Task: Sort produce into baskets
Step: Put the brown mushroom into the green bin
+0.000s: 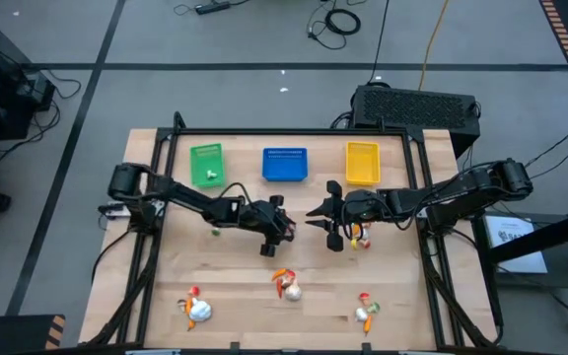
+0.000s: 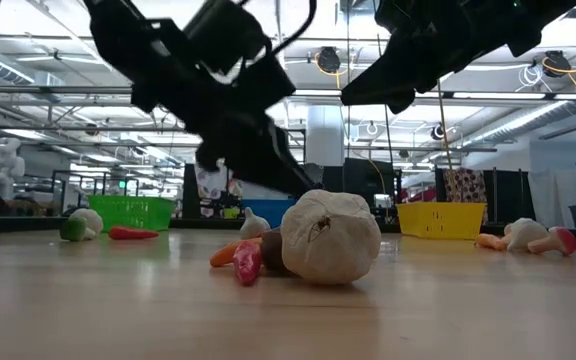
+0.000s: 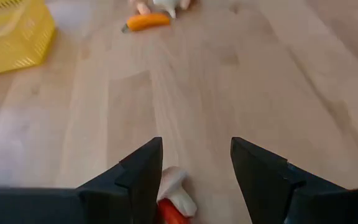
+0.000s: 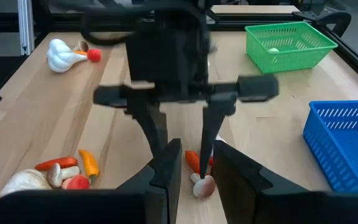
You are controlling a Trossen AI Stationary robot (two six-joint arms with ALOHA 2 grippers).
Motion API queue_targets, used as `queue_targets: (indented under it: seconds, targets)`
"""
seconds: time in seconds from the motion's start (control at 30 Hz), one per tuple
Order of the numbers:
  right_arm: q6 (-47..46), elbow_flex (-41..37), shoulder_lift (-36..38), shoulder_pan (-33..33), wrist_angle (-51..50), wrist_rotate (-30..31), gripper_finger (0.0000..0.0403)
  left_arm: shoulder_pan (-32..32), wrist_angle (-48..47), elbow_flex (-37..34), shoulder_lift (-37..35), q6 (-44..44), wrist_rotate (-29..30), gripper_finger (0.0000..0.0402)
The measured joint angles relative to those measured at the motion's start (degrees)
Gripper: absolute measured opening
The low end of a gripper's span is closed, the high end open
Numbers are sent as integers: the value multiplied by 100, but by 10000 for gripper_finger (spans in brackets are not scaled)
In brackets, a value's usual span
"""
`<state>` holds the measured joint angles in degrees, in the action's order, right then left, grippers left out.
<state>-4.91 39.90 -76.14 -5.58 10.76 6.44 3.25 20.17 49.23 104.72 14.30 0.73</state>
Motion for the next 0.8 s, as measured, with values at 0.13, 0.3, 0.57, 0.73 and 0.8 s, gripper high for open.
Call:
queue_targets:
  seconds: [0.13,0.3,0.57,0.73,0.8]
  targets:
    - [2,0,0,0,2,0,84,-85,36,161,360,12,0,199]
    - [2,0,0,0,-8,-2,84,-191,31,297,602,91,5,199]
    - [4,0,0,0,-85,-2,84,-236,-54,382,610,449,142,199]
    - [4,0,0,0,-168,-2,84,-304,-524,457,610,296,148,199]
    - [4,0,0,0,-206,-2,84,-324,-596,461,610,256,145,199]
